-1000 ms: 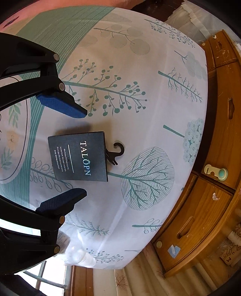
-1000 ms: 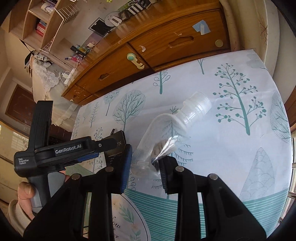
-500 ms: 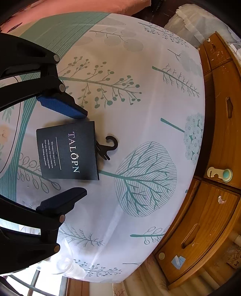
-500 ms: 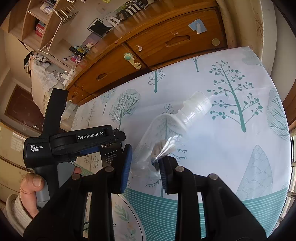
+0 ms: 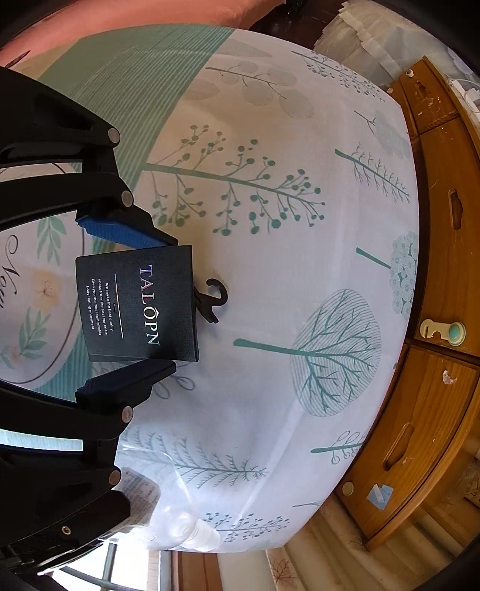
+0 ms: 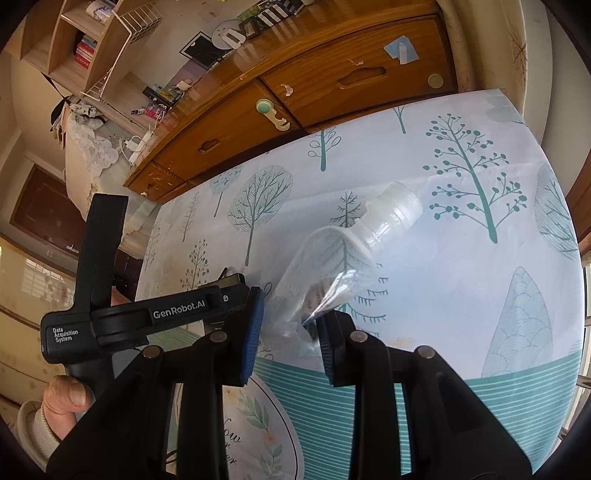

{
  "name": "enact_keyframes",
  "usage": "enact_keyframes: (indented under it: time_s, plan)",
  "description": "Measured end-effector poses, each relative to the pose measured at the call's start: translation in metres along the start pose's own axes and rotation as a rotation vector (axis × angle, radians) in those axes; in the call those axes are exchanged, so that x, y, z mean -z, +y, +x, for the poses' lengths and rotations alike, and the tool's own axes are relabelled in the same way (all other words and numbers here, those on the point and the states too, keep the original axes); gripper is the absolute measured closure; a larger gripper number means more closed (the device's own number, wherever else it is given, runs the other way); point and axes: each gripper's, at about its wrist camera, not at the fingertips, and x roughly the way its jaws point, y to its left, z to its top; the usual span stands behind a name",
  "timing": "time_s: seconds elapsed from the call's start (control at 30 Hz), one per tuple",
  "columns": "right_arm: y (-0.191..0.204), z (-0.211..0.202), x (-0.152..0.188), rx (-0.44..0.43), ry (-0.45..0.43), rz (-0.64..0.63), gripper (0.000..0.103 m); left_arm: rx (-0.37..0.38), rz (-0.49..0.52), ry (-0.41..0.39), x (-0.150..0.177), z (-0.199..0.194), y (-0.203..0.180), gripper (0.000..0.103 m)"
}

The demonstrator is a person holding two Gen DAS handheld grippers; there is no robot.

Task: Collect trash
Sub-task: 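Carry the pouch and TALOPN card off the table toward the bin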

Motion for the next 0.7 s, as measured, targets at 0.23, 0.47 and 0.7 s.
enact_keyframes:
  time_s: [0.23,0.47,0.7]
  plan:
    - [0.023,-0.020,0.030,-0.004,0.010,-0.040,0.078,0.057,0.012,-0.027,0.050,-0.043,0.029,0.044]
    - [0.060,-0.050,0.105,-0.011,0.050,-0.066,0.078,0.087,0.041,-0.061,0.127,-0.097,0.077,0.044]
    - [0.123,-0.091,0.218,0.007,0.069,-0.107,0.078,0.163,0.053,-0.084,0.236,-0.138,0.162,0.044]
